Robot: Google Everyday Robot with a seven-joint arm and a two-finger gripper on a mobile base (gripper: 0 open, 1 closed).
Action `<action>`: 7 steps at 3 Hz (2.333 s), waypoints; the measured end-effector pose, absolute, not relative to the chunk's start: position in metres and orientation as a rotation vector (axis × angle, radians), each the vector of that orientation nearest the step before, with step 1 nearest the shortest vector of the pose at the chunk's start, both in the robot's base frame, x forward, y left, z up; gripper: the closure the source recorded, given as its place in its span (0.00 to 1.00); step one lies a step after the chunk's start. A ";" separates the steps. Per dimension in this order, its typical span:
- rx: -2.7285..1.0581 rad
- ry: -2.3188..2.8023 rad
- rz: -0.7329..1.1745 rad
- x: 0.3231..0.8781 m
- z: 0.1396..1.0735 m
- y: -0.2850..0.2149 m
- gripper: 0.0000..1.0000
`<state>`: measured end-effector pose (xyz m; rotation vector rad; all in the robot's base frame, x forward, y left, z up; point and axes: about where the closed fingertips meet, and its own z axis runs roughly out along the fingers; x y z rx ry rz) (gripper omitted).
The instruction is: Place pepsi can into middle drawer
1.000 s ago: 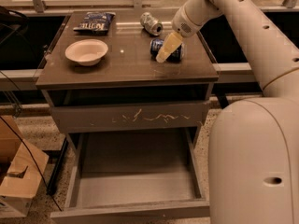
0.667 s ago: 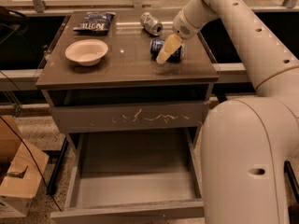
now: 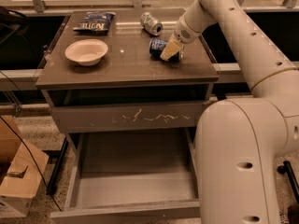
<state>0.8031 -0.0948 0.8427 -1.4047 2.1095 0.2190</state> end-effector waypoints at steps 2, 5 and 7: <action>-1.397 2.134 0.225 0.804 0.835 -0.097 0.99; -1.457 1.869 0.102 0.736 0.942 -0.106 1.00; -1.499 1.843 0.086 0.702 0.960 -0.097 1.00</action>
Offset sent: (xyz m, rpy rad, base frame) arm -0.0203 0.0148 0.0494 -0.0430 -0.1149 0.0577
